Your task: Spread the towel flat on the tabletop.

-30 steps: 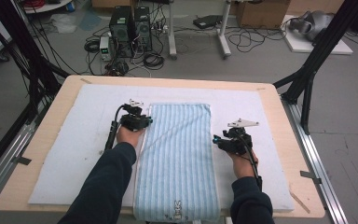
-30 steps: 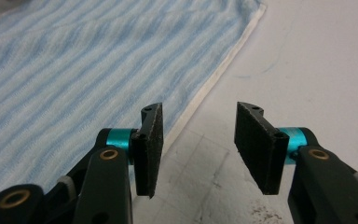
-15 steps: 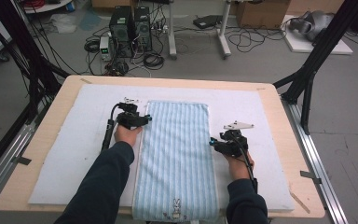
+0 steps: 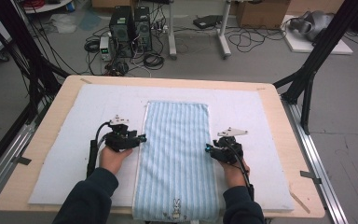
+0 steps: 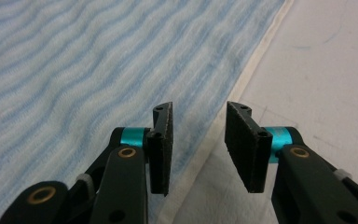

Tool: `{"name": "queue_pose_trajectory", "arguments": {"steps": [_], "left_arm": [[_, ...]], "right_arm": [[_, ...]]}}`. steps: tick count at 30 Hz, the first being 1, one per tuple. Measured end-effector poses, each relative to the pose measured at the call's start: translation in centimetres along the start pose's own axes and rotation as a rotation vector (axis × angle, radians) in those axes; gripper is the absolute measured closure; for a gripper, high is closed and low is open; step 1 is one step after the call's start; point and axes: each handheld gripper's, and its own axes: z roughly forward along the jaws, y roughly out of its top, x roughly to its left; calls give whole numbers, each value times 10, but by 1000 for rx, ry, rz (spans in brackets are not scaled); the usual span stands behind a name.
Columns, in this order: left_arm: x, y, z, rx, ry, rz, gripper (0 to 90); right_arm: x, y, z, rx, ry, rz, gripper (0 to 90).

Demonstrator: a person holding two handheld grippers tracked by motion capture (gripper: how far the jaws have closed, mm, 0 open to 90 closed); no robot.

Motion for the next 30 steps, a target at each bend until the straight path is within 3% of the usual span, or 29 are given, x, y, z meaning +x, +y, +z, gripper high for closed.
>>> {"name": "queue_pose_trajectory", "arguments": {"steps": [3, 5, 6, 7, 8, 9, 10, 13, 14, 15, 17, 18, 23, 28, 30], "left_arm": [[-7, -14, -2, 24, -17, -16, 589], [-11, -19, 0, 49, -17, -1, 613], [-14, -21, -1, 34, -4, 7, 626], [-16, -24, -1, 30, 16, 9, 703], [-17, -24, -1, 32, 51, 41, 776], [-15, -24, -1, 34, 44, 12, 873], [-14, -23, -2, 40, 45, -7, 877], [-18, -24, -3, 32, 82, -5, 877], [-18, -25, -4, 31, 83, -6, 866], [-18, -26, -6, 20, 82, -14, 817], [-17, -29, -12, 10, 72, -41, 595], [-17, -31, -16, 2, 56, -44, 554], [-22, -46, -35, -22, -19, -50, 536], [-32, -61, -44, 11, -74, -1, 601], [-37, -67, -46, 11, -63, 50, 653]], "right_arm": [[1, -2, 3, 36, -5, -3, 669], [2, -2, 3, 34, 3, -7, 784], [3, -2, 4, 35, 13, -20, 832], [4, -1, 4, 34, 10, -35, 863], [5, -1, 5, 31, 4, -47, 872], [5, -1, 5, 29, -4, -38, 875], [4, -1, 6, 26, -30, -36, 877], [3, -1, 7, 18, -50, -28, 857], [4, -1, 6, 12, -62, -37, 783], [5, -2, 5, 4, -72, -41, 741], [4, -5, -2, -27, -53, -43, 700], [4, -8, -6, -34, -51, -53, 693], [11, -23, -27, -49, 21, -55, 599], [33, -40, -46, -24, 43, -112, 554], [39, -47, -50, -11, 35, -122, 568]]}}
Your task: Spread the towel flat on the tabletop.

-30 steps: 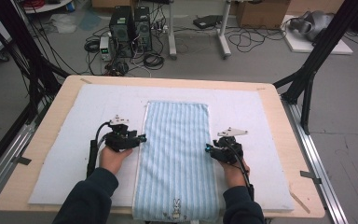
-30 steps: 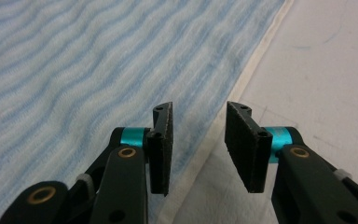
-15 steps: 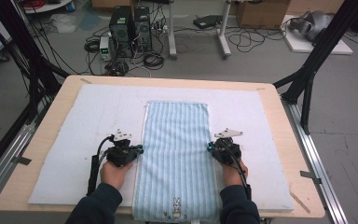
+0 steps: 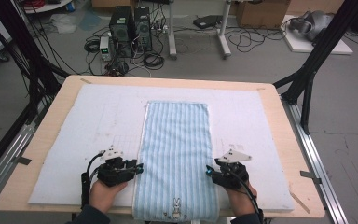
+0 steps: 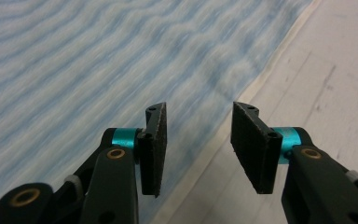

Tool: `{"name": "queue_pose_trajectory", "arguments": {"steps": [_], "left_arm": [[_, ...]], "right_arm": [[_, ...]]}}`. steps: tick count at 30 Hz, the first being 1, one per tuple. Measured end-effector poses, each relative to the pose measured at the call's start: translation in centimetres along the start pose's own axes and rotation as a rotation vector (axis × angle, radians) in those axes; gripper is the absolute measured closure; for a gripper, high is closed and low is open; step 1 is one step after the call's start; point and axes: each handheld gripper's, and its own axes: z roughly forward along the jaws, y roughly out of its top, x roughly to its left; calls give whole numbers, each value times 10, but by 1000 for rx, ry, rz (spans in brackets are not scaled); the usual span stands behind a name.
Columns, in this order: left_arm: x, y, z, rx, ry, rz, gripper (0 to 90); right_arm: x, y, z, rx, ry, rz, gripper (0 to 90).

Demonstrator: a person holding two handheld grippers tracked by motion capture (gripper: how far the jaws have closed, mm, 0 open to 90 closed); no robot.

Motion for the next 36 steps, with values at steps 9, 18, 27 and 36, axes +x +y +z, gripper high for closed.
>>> {"name": "queue_pose_trajectory", "arguments": {"steps": [9, 18, 27, 36], "left_arm": [[-8, -7, -8, 19, 29, 17, 877], [10, 18, -14, -141, -6, -27, 386], [34, 50, -14, -248, -42, -5, 164], [32, 68, -18, -291, -97, 65, 164]], "right_arm": [[8, -14, -4, 16, 52, 33, 844], [-7, -4, -12, -95, -39, 97, 398], [-39, 14, -15, -167, -67, 102, 239], [-54, 38, -21, -153, -30, 21, 108]]}}
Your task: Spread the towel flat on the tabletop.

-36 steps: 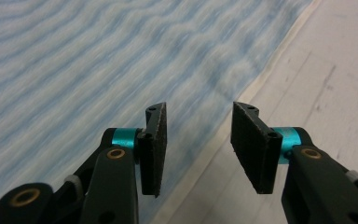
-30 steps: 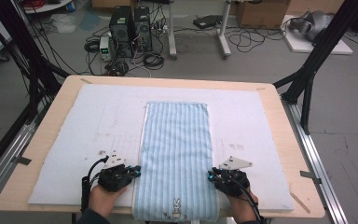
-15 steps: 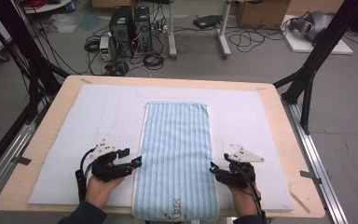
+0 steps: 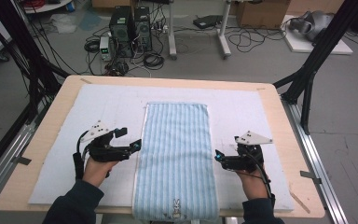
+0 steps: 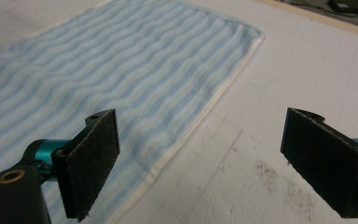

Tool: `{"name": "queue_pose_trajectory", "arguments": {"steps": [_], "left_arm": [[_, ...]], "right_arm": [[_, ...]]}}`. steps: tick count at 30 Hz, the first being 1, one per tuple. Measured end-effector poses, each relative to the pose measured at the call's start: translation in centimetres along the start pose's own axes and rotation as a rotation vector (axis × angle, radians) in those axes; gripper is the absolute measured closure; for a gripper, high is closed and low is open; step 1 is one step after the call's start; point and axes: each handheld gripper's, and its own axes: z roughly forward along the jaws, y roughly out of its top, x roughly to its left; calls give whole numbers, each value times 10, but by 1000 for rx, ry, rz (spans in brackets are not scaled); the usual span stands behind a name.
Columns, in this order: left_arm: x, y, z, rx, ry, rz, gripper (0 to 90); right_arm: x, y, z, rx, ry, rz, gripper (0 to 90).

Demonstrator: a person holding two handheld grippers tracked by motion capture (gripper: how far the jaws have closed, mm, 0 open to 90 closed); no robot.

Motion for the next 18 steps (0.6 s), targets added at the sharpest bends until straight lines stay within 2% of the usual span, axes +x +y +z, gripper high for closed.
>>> {"name": "queue_pose_trajectory", "arguments": {"steps": [4, 7, 14, 18], "left_arm": [[-2, 0, -1, 6, 14, 30, 169], [-3, 0, -2, -1, 21, 26, 169], [2, 1, -8, -17, 42, 10, 174], [5, 0, -9, -18, 49, 9, 175]], "right_arm": [[-5, 4, 0, -28, 10, 5, 107], [-5, 1, -3, -22, 4, -1, 107], [-8, -8, -12, -52, -3, 0, 108], [-8, -9, -12, -37, -2, -2, 108]]}}
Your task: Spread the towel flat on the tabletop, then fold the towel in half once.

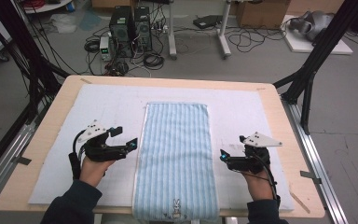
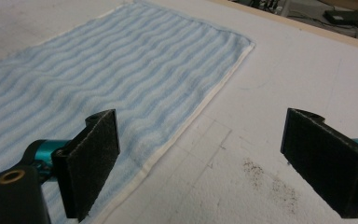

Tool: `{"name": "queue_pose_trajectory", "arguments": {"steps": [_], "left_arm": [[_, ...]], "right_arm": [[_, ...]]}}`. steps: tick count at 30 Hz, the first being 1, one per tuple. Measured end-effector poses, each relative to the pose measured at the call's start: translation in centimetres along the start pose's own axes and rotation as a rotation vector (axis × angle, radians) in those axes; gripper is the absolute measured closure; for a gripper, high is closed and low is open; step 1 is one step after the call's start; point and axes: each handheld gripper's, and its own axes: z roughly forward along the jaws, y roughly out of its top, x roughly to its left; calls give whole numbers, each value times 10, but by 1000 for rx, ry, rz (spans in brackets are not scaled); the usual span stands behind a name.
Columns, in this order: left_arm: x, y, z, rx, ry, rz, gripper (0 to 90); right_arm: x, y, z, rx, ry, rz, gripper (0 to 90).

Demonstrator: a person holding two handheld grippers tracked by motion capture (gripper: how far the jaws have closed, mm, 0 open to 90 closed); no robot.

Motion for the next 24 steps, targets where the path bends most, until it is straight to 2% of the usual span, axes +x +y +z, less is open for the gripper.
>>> {"name": "queue_pose_trajectory", "arguments": {"steps": [3, 10, 13, 18, 22, 24], "left_arm": [[0, -2, -1, 6, 8, 5, 176], [2, -6, 0, 13, 14, -14, 176], [5, -4, 2, 8, 0, -30, 176], [11, 2, 11, 20, 13, -19, 178], [20, 7, 21, 30, 42, -56, 167], [26, 10, 26, 24, 30, -68, 168]], "right_arm": [[0, -1, 2, 1, 3, 2, 108], [-1, -2, 4, 1, 7, 11, 108], [-2, -1, 6, 7, 14, 19, 108], [-7, 5, 16, 25, 20, 20, 108], [-13, 11, 28, 44, 30, 42, 108], [-16, 15, 36, 59, 41, 57, 108]]}}
